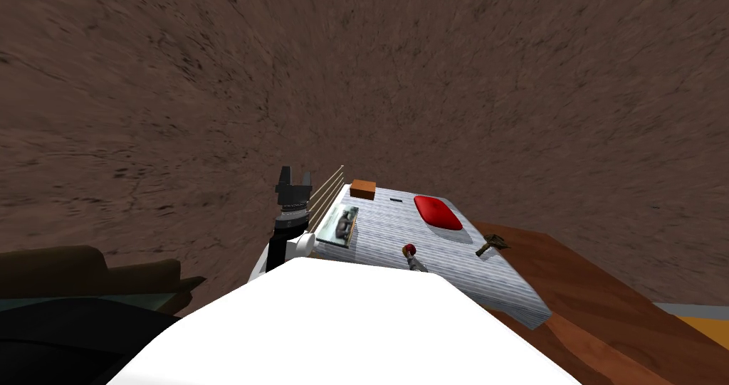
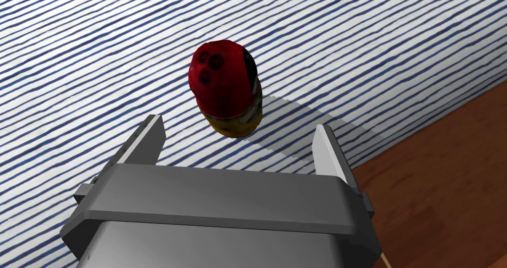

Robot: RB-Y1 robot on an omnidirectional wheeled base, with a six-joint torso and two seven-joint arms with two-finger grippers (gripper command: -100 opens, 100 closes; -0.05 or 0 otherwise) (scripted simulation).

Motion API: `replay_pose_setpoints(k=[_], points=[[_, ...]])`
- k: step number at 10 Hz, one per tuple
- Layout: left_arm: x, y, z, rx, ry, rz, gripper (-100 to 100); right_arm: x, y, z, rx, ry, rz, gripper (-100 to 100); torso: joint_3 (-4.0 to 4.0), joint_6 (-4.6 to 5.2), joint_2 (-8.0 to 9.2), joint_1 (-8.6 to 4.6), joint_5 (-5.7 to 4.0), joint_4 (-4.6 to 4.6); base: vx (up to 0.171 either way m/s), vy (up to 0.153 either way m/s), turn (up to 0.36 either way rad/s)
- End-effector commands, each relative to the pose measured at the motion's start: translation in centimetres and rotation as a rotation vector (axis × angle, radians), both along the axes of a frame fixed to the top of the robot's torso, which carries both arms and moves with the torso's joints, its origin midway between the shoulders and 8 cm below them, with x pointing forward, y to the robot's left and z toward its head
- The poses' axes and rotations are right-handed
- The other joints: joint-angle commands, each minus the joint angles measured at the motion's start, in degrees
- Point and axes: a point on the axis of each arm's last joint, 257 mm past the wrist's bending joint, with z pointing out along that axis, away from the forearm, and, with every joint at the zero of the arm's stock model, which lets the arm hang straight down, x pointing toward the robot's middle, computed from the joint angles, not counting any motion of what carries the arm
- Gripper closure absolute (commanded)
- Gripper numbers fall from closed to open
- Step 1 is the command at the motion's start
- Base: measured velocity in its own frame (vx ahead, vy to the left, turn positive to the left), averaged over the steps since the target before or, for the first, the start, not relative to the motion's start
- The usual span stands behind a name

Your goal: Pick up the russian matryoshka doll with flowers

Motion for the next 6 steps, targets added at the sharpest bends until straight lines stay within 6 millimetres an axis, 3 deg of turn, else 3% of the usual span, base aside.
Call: replay_pose_setpoints(k=[1, 6], points=[[0.0, 0.0, 0.0, 0.000, 0.000, 0.000, 0, -0.2, 0.4, -0.8, 0.025, 0.007, -0.009, -100, 0.00, 0.00, 0.00, 0.00, 0.00, 0.00, 0.019, -0.029, 0.023], [0.0, 0.0, 0.0, 0.000, 0.000, 0.000, 0, 0.2, 3.3, -3.4, 0.151, 0.023, -0.068, -100, -0.01, 0.00, -0.02, -0.02, -0.01, 0.00, 0.020, -0.039, 0.027]])
